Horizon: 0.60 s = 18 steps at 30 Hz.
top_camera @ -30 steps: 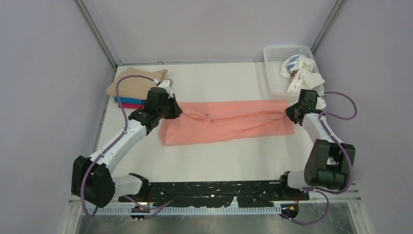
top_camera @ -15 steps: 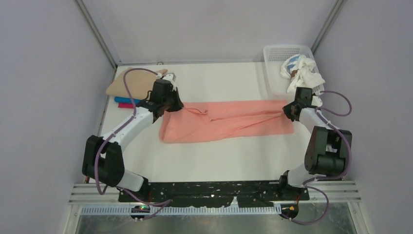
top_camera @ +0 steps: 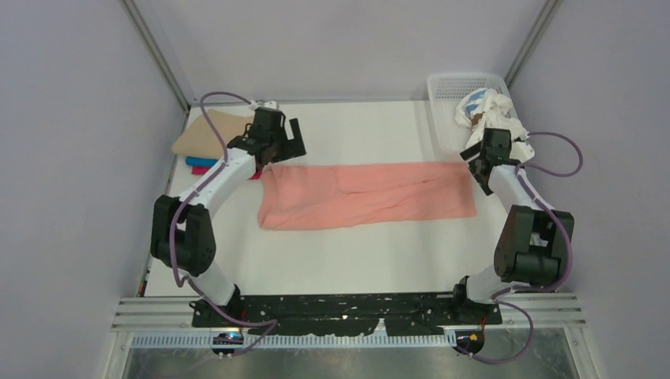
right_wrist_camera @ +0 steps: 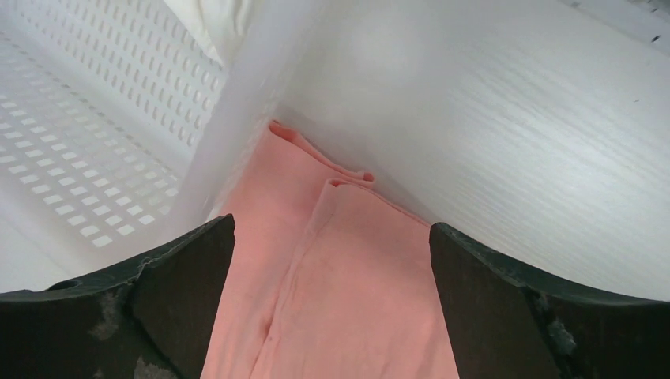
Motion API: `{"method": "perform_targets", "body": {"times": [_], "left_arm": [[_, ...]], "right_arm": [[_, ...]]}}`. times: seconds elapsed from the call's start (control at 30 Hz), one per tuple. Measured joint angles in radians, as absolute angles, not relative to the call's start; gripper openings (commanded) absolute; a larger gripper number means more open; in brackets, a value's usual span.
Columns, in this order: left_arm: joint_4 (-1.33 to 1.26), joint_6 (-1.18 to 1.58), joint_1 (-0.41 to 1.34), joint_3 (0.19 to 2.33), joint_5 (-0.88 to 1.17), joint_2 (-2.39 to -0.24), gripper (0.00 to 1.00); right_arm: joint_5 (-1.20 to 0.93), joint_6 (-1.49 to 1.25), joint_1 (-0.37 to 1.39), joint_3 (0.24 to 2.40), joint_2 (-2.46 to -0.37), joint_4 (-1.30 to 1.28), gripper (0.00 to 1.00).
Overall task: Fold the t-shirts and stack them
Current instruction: Fold the other side of the tshirt into a rectangle
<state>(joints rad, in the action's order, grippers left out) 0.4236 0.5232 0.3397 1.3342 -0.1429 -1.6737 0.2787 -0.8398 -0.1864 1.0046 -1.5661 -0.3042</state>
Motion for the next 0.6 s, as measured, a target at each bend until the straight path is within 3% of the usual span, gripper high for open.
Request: {"method": "perform_targets", "body": {"times": [0.3,0.6], "left_arm": [[0.352,0.601,0.343,1.124,0.076,-1.520,1.00],[0.311,0.664,0.353,1.097,0.276,-1.727,1.00]], "right_arm": [[0.354,-0.734,-0.046,0.925,-1.321,-0.288,0.95],[0.208,-0.665,0.131,0.915,-1.623,-0.265,0.95]]}}
